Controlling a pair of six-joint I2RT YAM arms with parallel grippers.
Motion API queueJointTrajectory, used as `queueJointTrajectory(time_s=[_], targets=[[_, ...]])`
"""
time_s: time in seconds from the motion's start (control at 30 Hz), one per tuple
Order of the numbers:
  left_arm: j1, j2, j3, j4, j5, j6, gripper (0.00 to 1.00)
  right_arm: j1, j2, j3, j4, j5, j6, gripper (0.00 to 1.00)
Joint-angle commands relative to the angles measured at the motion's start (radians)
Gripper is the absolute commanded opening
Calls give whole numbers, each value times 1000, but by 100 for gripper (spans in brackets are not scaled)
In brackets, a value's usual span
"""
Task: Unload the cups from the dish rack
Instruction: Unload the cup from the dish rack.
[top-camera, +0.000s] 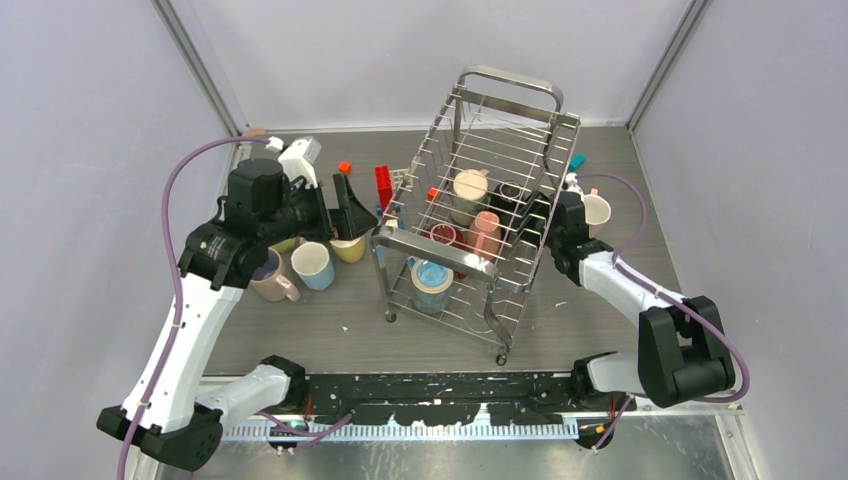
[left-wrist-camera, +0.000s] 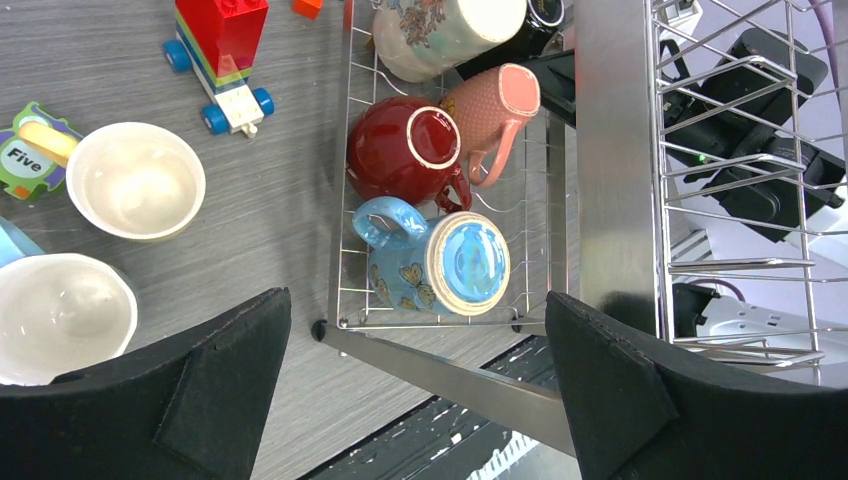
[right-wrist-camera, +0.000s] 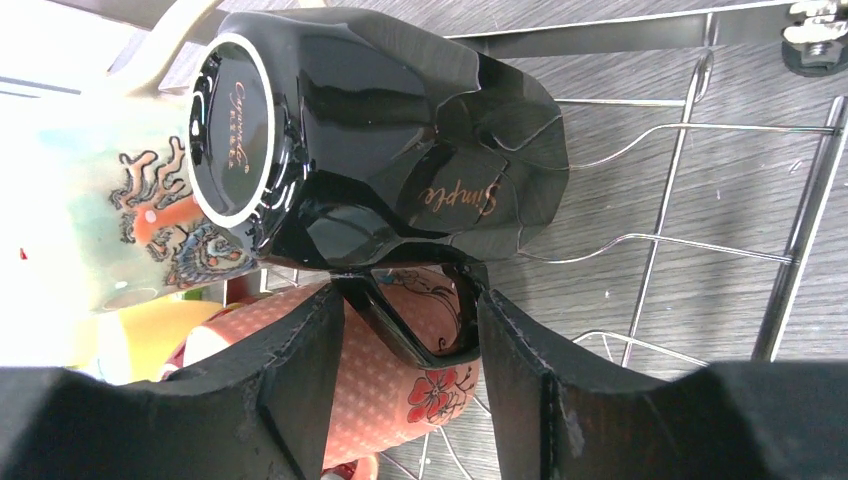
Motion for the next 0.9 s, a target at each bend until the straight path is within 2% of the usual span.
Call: queueJointTrajectory(time_s=[0.0, 0.4, 0.87], targets=[[-4, -2, -6, 39, 24, -3, 100, 7, 9, 33, -5, 43, -42, 55], [-4, -5, -16, 38, 26, -1, 100, 8, -103, 30, -148, 205, -104, 50], [-4, -2, -30, 55, 35, -9, 100, 12, -8, 104, -131, 134, -182, 48]])
